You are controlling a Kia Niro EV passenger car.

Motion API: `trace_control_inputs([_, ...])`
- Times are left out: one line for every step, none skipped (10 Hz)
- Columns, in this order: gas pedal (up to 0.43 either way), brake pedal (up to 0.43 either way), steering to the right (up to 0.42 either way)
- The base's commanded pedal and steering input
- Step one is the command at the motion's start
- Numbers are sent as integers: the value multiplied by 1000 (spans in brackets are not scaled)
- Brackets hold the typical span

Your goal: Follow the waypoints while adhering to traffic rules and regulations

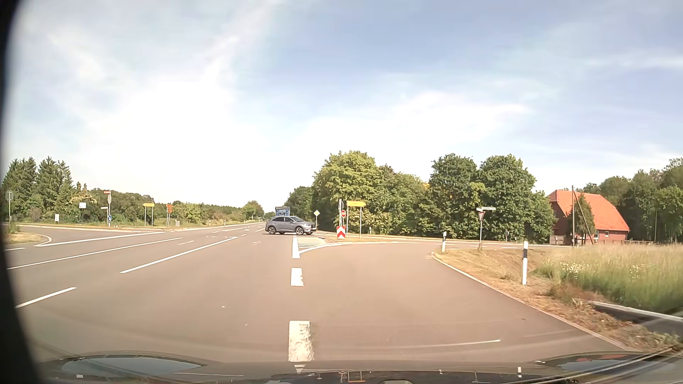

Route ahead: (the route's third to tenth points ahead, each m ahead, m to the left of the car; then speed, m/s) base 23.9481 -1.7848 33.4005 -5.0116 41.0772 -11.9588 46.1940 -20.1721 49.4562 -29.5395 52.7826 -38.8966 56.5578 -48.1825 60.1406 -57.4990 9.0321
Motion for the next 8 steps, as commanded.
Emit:
trace_control_inputs([0, 0, 10])
trace_control_inputs([0, 0, 12])
trace_control_inputs([0, 0, 14])
trace_control_inputs([0, 0, 15])
trace_control_inputs([0, 0, 15])
trace_control_inputs([0, 0, 15])
trace_control_inputs([0, 0, 17])
trace_control_inputs([0, 0, 17])
